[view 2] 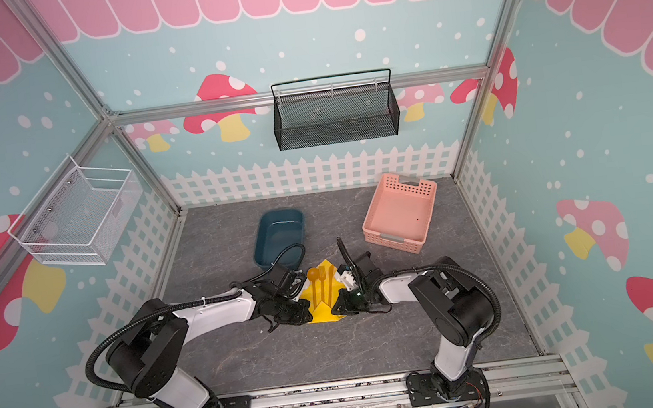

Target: Place the utensils on the paper napkin and roll it up

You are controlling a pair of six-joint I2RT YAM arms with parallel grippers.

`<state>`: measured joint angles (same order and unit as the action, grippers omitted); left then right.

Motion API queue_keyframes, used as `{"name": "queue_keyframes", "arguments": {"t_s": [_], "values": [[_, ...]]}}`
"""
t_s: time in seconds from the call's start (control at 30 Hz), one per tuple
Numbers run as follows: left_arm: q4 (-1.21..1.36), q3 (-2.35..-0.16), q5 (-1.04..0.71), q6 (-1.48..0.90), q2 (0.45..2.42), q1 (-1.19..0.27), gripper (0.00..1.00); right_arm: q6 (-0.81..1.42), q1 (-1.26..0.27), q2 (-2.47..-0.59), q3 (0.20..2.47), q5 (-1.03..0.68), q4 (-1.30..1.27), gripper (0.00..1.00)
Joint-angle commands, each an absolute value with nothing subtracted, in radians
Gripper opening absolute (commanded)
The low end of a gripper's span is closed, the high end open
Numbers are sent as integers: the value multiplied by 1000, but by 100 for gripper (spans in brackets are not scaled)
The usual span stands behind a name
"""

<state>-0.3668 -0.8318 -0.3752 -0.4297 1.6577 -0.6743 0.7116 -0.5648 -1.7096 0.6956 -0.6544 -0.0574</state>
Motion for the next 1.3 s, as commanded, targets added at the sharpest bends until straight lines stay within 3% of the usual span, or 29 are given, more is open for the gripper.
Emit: {"name": "queue_keyframes", "arguments": {"t_s": [0.0,0.37,0.8,1.27], "values": [[-407,-844,-336,-411,1657,-664,1,712,-567,-1705,673,-610,-9,0],[-416,-980,-434,-428,1640,-724,1,709,-566,-1715,674,-608,-9,0],[-387,-1042,-383,-427,1794,-742,0,701,-567,-1699,659,-602,-5,0],[-360,-1025,-330,-434,1785,-741,0,689,-566,-1700,669,-589,18,0]]}}
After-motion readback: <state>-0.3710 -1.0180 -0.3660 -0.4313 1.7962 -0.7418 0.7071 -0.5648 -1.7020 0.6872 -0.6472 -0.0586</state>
